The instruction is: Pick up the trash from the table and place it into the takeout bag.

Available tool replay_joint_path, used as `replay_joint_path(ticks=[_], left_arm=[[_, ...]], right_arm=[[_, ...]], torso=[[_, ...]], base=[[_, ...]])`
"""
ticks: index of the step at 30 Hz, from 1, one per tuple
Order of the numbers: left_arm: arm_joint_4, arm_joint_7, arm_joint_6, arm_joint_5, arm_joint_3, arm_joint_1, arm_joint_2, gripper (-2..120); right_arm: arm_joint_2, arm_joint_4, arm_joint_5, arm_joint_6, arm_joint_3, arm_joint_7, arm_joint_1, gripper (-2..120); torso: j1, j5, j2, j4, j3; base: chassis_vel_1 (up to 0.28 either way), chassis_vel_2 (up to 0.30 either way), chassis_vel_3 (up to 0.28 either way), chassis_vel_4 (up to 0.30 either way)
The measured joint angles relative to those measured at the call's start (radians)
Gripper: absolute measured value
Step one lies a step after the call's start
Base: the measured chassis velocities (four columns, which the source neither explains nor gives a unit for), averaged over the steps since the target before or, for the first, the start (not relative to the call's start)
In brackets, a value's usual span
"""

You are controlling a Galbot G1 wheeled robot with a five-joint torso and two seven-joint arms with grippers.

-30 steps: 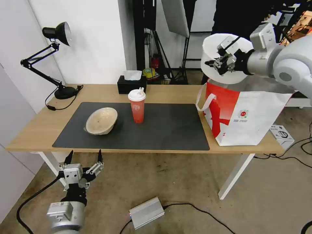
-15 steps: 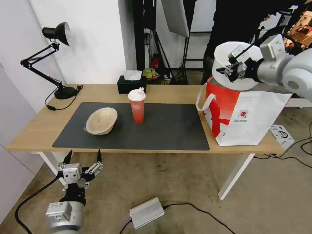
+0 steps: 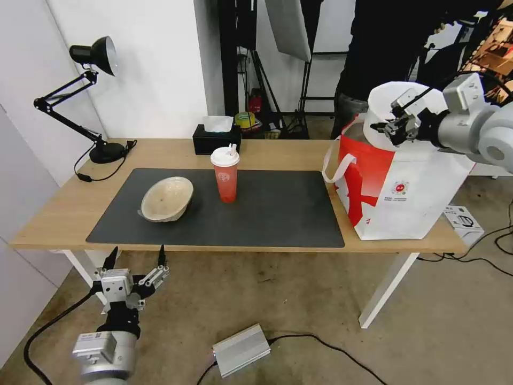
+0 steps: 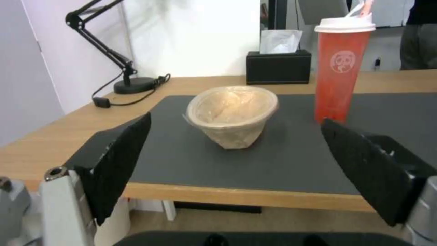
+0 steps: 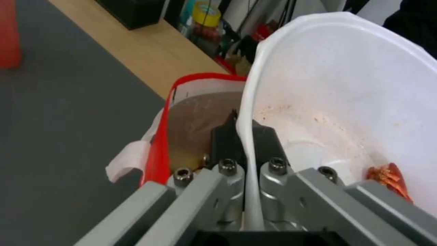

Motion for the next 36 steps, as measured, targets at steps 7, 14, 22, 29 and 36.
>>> replay_joint_path(ticks=[7,14,22,29,36], left_arm=[[0.001,0.000,0.000,0.000,0.001,-0.001,0.000,100],[0.001,0.000,0.001,0.000,-0.001,-0.001,0.003,100],[0.002,0.000,0.001,0.000,-0.001,-0.002,0.004,100],[0.002,0.000,0.001,0.000,0.001,-0.003,0.004,100],[0.001,0.001,0.001,0.001,0.003,-0.001,0.004,100]], right_arm=[[-0.008,0.003,-0.004,0.000,0.003,-0.008,-0.006,0],[-0.015,0.016,-0.016,0.000,0.018,-0.012,-0.035,0],[-0.026,0.025,-0.025,0.000,0.049,-0.018,-0.081,0],[-0.039,0.031,-0.025,0.000,0.061,-0.024,-0.102,0],[-0.049,0.041,-0.026,0.000,0.065,-0.038,-0.106,0]], torso=[[0.000,0.0000,0.000,0.0000,0.000],[0.000,-0.0001,0.000,0.0000,0.000],[0.000,-0.0001,0.000,-0.0001,0.000],[0.000,-0.0001,0.000,-0.0001,0.000],[0.000,0.0000,0.000,0.0000,0.000]], base=[[0.000,0.000,0.000,0.000],[0.000,0.000,0.000,0.000],[0.000,0.000,0.000,0.000],[0.000,0.000,0.000,0.000],[0.000,0.000,0.000,0.000]])
